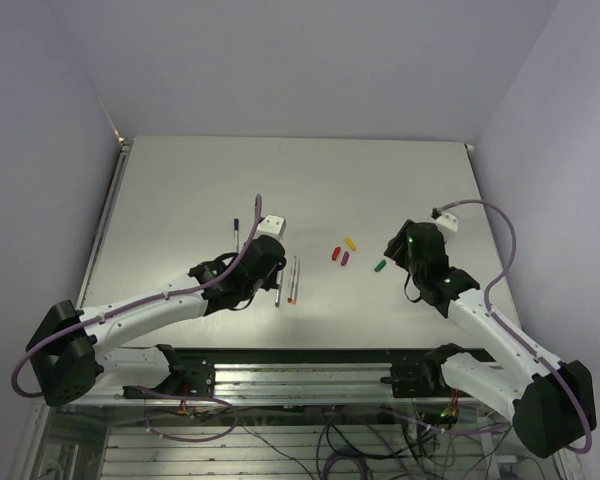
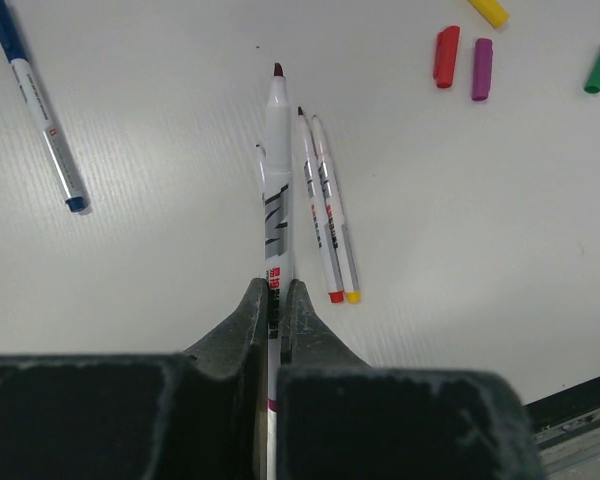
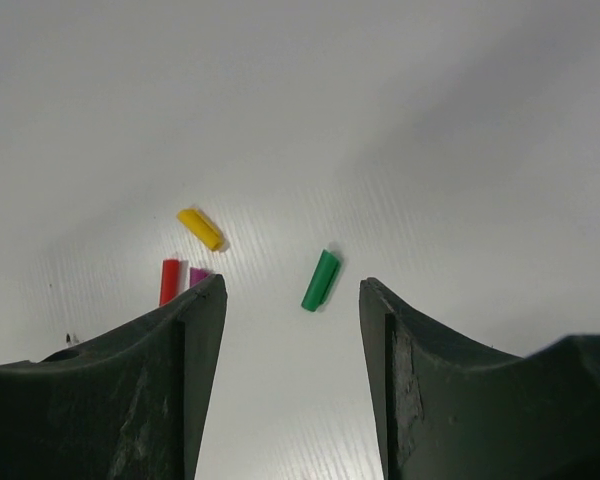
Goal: Insert the pens into the pen caps
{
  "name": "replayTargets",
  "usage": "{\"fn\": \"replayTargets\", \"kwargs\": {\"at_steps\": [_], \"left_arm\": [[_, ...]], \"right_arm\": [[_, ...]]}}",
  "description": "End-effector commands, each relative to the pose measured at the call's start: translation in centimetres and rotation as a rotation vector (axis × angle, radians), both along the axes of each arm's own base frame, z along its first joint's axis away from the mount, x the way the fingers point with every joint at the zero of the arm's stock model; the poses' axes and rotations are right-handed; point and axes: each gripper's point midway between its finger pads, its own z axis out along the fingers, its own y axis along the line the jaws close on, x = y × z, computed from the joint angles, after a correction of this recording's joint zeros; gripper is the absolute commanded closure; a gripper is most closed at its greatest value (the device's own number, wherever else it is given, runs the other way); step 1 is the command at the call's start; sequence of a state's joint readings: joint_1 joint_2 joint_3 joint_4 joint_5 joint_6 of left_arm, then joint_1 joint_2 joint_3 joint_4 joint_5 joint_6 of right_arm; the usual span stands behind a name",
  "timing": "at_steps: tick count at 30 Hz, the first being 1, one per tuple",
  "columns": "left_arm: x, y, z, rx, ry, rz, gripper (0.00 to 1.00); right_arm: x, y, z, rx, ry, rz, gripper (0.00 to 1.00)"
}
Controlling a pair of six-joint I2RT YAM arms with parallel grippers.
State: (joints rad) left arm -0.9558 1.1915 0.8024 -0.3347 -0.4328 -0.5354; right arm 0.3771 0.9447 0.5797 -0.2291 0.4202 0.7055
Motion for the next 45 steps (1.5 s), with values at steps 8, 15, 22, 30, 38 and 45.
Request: {"fn": "replayTargets", "kwargs": {"at_steps": [8, 15, 22, 30, 38, 45], "left_arm": [[0.2, -1.7, 1.0, -0.029, -0.022, -0.048, 0.93], [-0.3, -1.5, 0.7, -0.032, -0.011, -0.056, 0.93], [-0.5, -1.5, 0.4, -0.044, -0.009, -0.062, 0.93], [-0.7, -1.8, 0.6, -0.067, -0.009, -0.074, 0.93], [-1.1, -2.5, 0.7, -0.094, 0.004, -0.103, 0.93], [-1.7, -1.9, 0.1, -0.078, 0.023, -0.101, 0.93]], "right_arm": [[0.7, 4.9, -1.0, -0.090, 0.010, 0.039, 0.44], [1.2, 6.5, -2.3, -0.028, 0.030, 0.067, 0.45], [0.6, 7.1, -3.8, -0.045, 0.075, 0.071, 0.45], [0.1, 6.7, -4.6, -0.064, 0.099, 0.062, 0.45], [0.2, 6.8, -5.4, -0.080, 0.125, 0.065, 0.45], [0.9, 8.8, -6.7, -0.065, 0.157, 0.127, 0.52]]}}
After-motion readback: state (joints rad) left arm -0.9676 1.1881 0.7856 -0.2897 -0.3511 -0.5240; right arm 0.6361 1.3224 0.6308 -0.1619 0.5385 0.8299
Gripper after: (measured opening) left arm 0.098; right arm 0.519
